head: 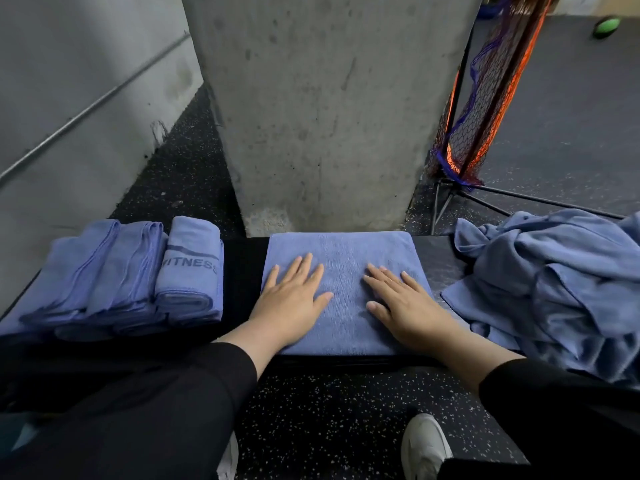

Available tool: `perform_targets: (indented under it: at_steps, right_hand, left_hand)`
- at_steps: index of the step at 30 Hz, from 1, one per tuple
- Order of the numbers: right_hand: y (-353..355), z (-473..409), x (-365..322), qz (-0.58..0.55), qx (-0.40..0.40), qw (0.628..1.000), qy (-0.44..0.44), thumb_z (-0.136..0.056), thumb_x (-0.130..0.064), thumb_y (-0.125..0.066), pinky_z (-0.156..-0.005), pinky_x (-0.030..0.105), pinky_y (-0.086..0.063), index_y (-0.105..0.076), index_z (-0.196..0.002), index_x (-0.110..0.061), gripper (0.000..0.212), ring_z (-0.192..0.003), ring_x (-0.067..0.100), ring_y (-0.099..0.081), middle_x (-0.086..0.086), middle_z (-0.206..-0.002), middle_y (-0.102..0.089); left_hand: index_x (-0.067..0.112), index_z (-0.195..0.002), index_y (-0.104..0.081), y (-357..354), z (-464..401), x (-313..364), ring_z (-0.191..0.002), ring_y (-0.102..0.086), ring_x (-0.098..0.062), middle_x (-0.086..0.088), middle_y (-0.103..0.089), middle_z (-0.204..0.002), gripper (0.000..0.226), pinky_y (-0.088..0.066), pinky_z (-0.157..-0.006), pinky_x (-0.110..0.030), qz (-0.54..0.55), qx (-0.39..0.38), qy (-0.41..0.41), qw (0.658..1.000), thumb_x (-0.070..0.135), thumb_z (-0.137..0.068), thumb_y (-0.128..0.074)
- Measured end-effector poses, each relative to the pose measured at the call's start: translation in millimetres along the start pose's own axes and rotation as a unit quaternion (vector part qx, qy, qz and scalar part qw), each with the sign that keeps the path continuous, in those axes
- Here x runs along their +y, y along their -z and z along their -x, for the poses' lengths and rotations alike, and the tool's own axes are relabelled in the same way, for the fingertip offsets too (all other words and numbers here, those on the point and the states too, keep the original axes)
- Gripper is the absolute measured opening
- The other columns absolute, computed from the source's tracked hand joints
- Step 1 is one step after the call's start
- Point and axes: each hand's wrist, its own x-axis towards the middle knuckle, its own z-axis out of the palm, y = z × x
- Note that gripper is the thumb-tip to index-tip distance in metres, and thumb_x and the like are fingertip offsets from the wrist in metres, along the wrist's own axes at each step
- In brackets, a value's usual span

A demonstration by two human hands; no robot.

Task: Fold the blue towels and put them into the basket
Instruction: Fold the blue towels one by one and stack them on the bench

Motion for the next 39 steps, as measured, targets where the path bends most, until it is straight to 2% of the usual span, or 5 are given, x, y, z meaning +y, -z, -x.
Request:
perform_targets:
  at_steps: [5, 13, 22, 28, 39]
  right_hand:
    - [4, 30, -3, -0.015, 0.066, 0.987, 0.145, -0.098, -0.057, -0.04, -0.097, 0.038, -0.046, -0.063, -0.12, -0.026, 0.045, -0.115, 0.016, -0.056, -0.007, -0.128, -0.057]
    - [1, 45, -5, 0.067, 0.121, 0.966, 0.216, -0.095, -0.045, -0.052, -0.075, 0.036, -0.05, -0.066, -0.101, -0.025, 0.025, -0.094, 0.019, -0.06, -0.007, -0.107, -0.061]
    - [13, 36, -13, 0.003, 0.119, 0.991, 0.062, -0.097, -0.04, -0.046, -0.07, 0.041, -0.049, -0.056, -0.094, -0.019, 0.023, -0.086, 0.024, -0.06, -0.003, -0.089, -0.064]
    - [25, 47, 18, 0.057, 0.04, 0.993, 0.091, -0.078, -0.029, -0.068, -0.077, 0.038, -0.05, -0.062, -0.111, -0.023, 0.034, -0.093, 0.018, -0.058, -0.007, -0.102, -0.061]
    - [79, 60, 13, -0.099, -0.064, 0.993, -0.029, -0.088, -0.016, -0.058, -0.061, 0.031, -0.037, -0.05, -0.069, -0.02, 0.021, -0.062, 0.011, -0.043, -0.006, -0.061, -0.05]
  left_hand:
    - [0.029, -0.161, -0.009, -10, 34, -11, -0.152, 0.015, -0.005, 0.009, 0.012, -0.167, 0.064, 0.007, -0.125, -0.04, -0.012, -0.002, -0.078, 0.997, 0.057, -0.104, -0.018]
    - [0.028, -0.16, -0.019, 0, 74, 0, -0.153, 0.005, -0.003, 0.008, -0.004, -0.169, 0.086, 0.004, -0.126, -0.035, -0.015, -0.035, -0.127, 0.991, 0.075, -0.089, -0.005]
    - [0.018, -0.114, -0.063, 11, 60, 6, -0.114, -0.055, -0.02, 0.004, -0.062, -0.117, 0.019, -0.048, -0.093, -0.039, 0.041, 0.06, -0.073, 0.995, 0.019, -0.097, -0.054]
    - [0.013, -0.085, -0.056, 33, 61, -20, -0.078, -0.055, -0.023, -0.001, -0.057, -0.083, 0.012, -0.05, -0.071, -0.044, 0.024, 0.045, -0.011, 0.999, 0.012, -0.096, -0.051]
    - [0.018, -0.071, -0.046, 81, 79, -25, -0.06, -0.05, -0.014, 0.001, -0.05, -0.069, 0.036, -0.036, -0.053, -0.027, 0.072, -0.14, -0.021, 0.987, 0.035, -0.101, -0.056]
